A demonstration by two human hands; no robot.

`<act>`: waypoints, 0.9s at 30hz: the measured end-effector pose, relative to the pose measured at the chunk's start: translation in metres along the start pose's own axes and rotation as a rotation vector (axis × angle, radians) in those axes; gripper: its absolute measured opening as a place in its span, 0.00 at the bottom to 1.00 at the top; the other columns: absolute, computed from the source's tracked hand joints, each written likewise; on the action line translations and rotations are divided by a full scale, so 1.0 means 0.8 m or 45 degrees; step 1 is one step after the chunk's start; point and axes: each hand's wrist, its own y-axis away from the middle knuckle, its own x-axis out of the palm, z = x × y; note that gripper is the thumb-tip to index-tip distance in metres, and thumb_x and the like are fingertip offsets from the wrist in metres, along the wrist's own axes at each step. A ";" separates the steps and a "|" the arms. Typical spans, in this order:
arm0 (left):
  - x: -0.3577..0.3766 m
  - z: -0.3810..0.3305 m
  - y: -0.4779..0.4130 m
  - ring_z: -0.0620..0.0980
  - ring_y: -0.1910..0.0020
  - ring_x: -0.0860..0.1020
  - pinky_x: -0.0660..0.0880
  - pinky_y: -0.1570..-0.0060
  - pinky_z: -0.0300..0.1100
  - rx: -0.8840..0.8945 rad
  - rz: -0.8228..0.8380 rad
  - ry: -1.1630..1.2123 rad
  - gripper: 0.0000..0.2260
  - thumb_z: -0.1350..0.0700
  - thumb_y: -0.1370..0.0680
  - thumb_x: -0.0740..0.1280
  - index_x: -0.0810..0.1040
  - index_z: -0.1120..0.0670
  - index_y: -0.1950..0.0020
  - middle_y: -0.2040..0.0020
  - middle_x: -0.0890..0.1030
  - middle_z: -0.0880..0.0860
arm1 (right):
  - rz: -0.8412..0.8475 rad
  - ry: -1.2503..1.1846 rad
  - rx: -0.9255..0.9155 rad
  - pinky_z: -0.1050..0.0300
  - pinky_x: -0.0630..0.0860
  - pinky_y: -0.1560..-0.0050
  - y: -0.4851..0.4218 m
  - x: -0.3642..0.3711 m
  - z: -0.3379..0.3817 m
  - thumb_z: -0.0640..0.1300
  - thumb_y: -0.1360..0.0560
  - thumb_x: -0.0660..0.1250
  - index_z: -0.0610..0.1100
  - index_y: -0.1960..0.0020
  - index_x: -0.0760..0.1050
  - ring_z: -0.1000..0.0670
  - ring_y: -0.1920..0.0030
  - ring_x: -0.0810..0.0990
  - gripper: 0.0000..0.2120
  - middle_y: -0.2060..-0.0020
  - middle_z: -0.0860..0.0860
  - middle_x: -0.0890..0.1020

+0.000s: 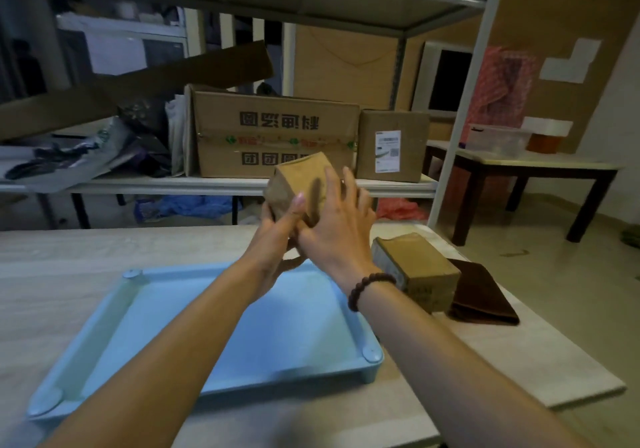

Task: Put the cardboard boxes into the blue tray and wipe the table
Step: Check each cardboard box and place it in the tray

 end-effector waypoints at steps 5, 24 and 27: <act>-0.069 -0.004 0.015 0.56 0.46 0.80 0.82 0.61 0.52 0.005 -0.237 -0.020 0.31 0.50 0.28 0.75 0.63 0.47 0.30 0.39 0.77 0.55 | 0.213 -0.598 -0.059 0.47 0.66 0.30 0.026 0.034 0.012 0.58 0.25 0.67 0.55 0.22 0.56 0.51 0.30 0.63 0.36 0.26 0.53 0.66; -0.167 0.018 0.057 0.57 0.20 0.41 0.55 0.30 0.51 0.868 -0.188 -1.500 0.45 0.70 0.30 0.73 0.55 0.38 0.27 0.19 0.43 0.49 | 0.651 -1.508 0.988 0.44 0.82 0.50 0.022 0.072 0.076 0.61 0.25 0.69 0.51 0.35 0.71 0.43 0.45 0.80 0.23 0.43 0.46 0.80; -0.168 0.022 0.064 0.53 0.21 0.53 0.60 0.31 0.46 0.526 -0.334 -0.997 0.45 0.67 0.26 0.67 0.45 0.38 0.22 0.18 0.46 0.48 | 0.584 -1.604 0.939 0.44 0.81 0.44 0.025 0.079 0.074 0.56 0.24 0.69 0.51 0.38 0.72 0.46 0.44 0.79 0.18 0.43 0.46 0.80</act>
